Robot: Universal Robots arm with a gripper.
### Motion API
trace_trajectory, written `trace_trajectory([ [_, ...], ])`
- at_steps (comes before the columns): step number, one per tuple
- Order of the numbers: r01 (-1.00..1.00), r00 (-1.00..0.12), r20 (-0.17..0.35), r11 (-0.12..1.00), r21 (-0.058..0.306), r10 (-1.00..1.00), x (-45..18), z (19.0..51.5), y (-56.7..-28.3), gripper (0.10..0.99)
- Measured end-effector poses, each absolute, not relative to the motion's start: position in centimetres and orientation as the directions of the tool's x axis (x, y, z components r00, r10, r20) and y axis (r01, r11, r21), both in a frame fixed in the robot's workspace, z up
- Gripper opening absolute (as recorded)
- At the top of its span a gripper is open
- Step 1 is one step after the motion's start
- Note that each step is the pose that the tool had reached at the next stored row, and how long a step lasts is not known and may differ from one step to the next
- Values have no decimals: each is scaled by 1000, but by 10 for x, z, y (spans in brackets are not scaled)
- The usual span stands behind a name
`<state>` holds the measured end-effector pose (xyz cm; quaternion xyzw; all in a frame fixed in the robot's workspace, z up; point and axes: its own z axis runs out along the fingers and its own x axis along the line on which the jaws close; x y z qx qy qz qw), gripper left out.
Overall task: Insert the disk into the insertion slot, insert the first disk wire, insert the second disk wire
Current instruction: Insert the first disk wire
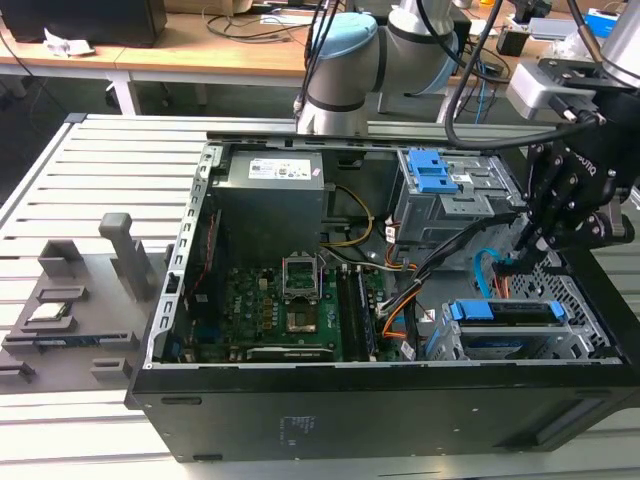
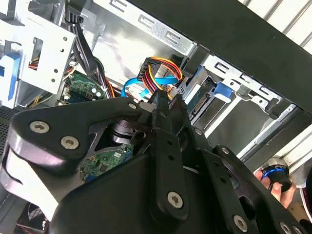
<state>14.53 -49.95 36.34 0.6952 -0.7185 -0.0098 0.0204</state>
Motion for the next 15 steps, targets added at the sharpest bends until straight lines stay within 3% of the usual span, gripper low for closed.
trace_trajectory([
  [15, -999, -32, 45, 34, 42, -998, 142, 357, -500, 239],
])
